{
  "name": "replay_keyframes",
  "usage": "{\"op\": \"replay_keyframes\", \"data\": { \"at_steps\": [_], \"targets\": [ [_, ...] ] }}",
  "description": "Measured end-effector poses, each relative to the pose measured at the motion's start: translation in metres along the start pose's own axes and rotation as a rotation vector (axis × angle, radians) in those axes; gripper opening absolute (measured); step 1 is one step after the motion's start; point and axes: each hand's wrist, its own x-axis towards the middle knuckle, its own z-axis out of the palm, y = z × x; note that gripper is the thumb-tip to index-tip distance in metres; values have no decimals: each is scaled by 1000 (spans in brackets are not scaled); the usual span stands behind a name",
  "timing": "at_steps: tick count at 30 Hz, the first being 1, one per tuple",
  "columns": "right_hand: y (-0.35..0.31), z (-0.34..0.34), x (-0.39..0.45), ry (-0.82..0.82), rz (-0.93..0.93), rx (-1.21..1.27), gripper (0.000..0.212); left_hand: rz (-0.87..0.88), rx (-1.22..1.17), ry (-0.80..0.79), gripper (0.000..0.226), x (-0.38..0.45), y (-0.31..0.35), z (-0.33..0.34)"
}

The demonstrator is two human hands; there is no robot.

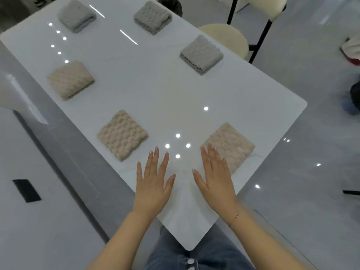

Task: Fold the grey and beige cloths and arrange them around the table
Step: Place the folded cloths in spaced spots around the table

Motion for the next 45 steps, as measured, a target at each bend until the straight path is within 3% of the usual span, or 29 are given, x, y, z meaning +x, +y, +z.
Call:
{"op": "replay_keyframes", "data": {
  "at_steps": [11, 18, 22, 30, 33, 36, 38, 45],
  "targets": [
    [-47, 29, 34, 29, 65, 97, 62, 126, -30, -87, 64, 69, -71, -32],
    [-111, 90, 57, 96, 365, 58, 61, 491, -21, -283, 62, 130, -146, -29],
    [-161, 114, 63, 125, 540, 176, 64, 667, 162, -236, 57, 171, -177, -59],
    [-202, 135, 80, 262, 646, 369, 68, 745, 242, -498, 46, 242, -175, -85],
    [-205, 144, 84, 349, 719, 430, 55, 764, 310, -580, 42, 256, -163, -82],
    [-203, 149, 90, 382, 761, 515, 36, 703, 236, -718, 30, 269, -154, -80],
    [-205, 149, 92, 389, 822, 606, 35, 576, 11, -799, 17, 273, -157, -83],
    [-239, 141, 112, 482, 1104, 922, 34, -194, -773, -755, 44, 268, -206, -90]
  ]
}}
